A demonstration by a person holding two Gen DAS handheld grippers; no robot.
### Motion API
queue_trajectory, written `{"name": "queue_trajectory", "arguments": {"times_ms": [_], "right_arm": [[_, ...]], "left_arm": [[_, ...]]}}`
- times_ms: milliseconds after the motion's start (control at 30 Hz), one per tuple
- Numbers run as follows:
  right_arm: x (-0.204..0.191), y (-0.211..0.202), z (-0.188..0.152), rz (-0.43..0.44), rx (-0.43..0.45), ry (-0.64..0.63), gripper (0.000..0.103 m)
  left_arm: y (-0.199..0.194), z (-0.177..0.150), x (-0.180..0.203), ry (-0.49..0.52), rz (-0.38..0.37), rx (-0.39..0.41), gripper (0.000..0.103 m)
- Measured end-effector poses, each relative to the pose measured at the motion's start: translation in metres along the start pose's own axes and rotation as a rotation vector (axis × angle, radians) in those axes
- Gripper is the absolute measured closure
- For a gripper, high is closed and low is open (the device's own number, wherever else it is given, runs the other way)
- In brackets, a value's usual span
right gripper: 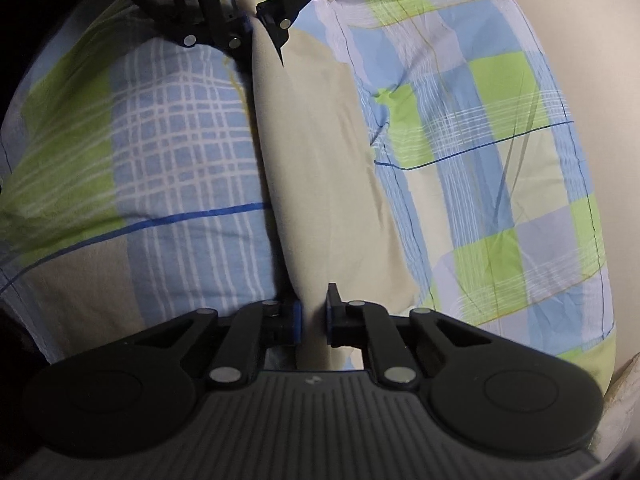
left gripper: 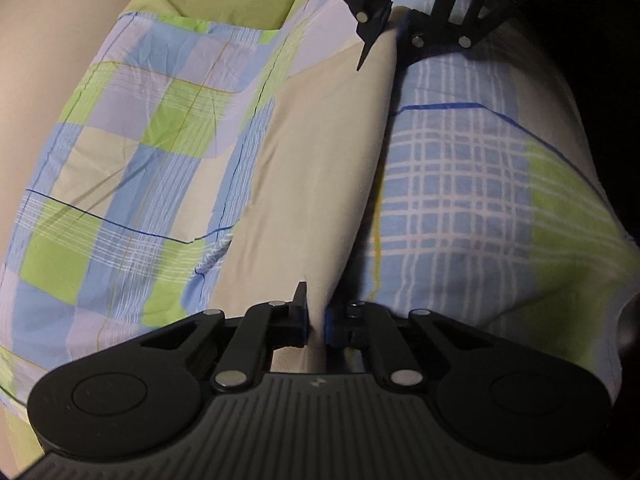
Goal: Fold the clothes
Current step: 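Grasp the folded beige top's edge with both grippers, then lift the folded top with both grippers and carry it to the chair stack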
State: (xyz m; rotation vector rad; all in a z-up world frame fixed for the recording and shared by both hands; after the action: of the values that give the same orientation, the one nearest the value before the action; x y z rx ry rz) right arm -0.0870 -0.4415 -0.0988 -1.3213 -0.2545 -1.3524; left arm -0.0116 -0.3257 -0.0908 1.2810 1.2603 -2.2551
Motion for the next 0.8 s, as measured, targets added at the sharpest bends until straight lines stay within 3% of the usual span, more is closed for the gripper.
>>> {"name": "queue_trajectory", "arguments": {"times_ms": [200,433,533,633,767,800], "right_arm": [[0.031,-0.063,0.015,-0.07,0.089,0.054,0.097],[0.053,-0.131,0.008,-0.161,0.109,0.097,0.097],[0.057,-0.154,-0.002,-0.201,0.074,0.129,0.097],[0.059,-0.191,-0.023,-0.259,-0.019,0.196,0.097],[0.061,-0.234,-0.055,-0.338,-0.155,0.261,0.097],[0.06,-0.253,-0.067,-0.369,-0.211,0.287,0.097]], "left_arm": [[-0.061,0.014,-0.021,0.171,0.072,0.025,0.1],[-0.107,0.055,-0.044,0.263,0.156,0.118,0.1],[-0.117,0.081,-0.046,0.269,0.157,0.206,0.1],[-0.128,0.117,-0.042,0.279,0.139,0.339,0.099],[-0.146,0.19,-0.023,0.345,0.08,0.578,0.099],[-0.148,0.198,-0.021,0.353,0.072,0.603,0.099]]}}
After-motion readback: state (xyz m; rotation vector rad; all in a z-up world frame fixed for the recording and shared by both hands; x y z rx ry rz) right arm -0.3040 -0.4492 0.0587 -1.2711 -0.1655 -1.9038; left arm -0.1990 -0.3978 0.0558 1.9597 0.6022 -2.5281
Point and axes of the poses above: each gripper's, at about its wrist camera, not at the fingertips, and y roughly the way its jaws point, x to its right, z to its top, the point moved 5 cm from there along y, roughly the way its jaws point, and after that the axes turned 3 degrees about y, right-handed, at the moved point
